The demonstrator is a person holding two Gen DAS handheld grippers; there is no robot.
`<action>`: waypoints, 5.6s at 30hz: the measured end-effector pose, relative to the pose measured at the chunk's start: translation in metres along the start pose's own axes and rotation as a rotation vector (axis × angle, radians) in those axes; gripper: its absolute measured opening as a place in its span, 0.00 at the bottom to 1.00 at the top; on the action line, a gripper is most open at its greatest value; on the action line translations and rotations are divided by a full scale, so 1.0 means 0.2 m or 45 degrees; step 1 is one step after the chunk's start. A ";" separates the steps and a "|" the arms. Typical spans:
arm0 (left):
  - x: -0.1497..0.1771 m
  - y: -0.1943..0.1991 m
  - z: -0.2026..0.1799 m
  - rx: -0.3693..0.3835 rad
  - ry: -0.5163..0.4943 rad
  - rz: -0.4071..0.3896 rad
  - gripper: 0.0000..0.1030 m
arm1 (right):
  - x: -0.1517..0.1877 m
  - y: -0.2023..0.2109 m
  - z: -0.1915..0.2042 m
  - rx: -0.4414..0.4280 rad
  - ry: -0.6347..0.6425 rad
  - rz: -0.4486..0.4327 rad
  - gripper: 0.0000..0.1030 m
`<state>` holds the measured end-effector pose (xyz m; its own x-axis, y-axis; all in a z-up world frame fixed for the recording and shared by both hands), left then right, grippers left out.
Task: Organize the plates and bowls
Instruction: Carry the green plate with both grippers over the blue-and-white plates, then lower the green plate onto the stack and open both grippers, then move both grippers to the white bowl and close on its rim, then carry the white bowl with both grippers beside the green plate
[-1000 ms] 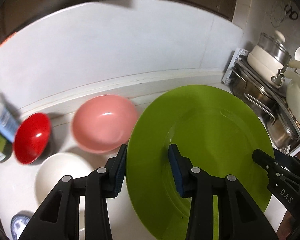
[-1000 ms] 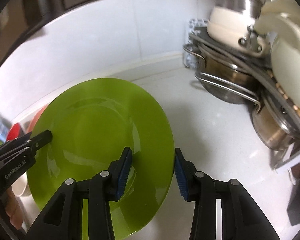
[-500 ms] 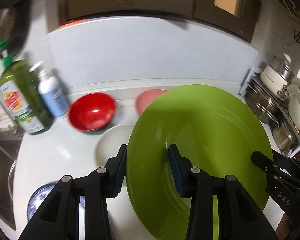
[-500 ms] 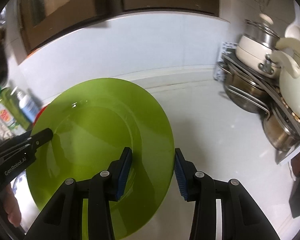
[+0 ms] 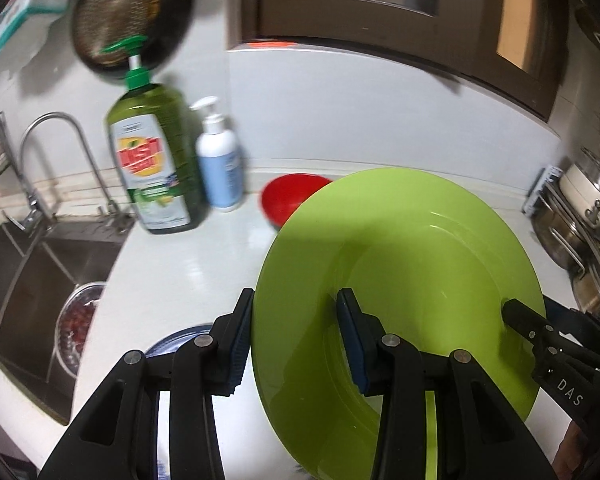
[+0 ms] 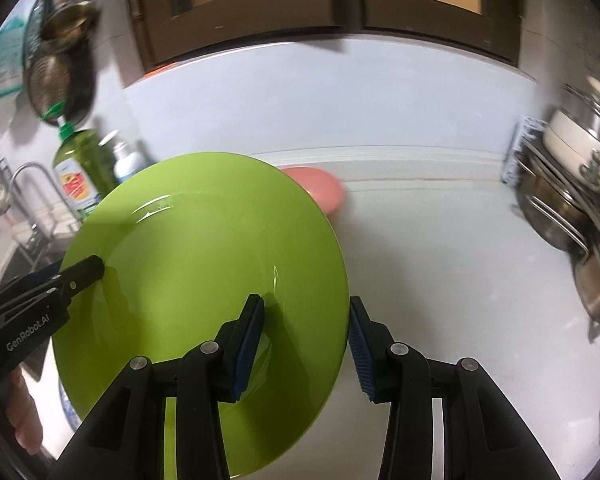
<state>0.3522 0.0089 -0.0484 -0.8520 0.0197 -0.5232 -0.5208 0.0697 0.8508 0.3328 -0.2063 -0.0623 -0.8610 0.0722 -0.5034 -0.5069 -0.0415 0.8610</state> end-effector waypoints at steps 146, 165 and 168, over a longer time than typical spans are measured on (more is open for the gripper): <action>-0.04 -0.53 -0.39 0.300 -0.361 0.374 0.13 | -0.04 -0.32 -0.02 -0.064 -0.129 0.251 0.10; 0.39 -0.47 -0.77 0.350 -0.507 0.491 0.13 | 0.40 -0.11 -0.32 0.024 -0.252 0.340 0.10; 0.44 -0.47 -0.80 0.342 -0.511 0.506 0.13 | 0.45 -0.11 -0.36 0.026 -0.268 0.366 0.10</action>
<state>0.3187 -0.1561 -0.1667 -0.8643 0.4652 -0.1912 -0.0923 0.2271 0.9695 0.2644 -0.2715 -0.1323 -0.9398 0.2646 -0.2164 -0.2425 -0.0701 0.9676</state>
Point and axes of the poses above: each gripper's, at about its wrist camera, not at the fingertips, and y roughly against the way its jaws point, z to its left, x to its underside, the point moved 5 cm from there along -y, roughly the way its jaws point, and after that the axes turned 12 degrees about z, right-handed, at the moved point
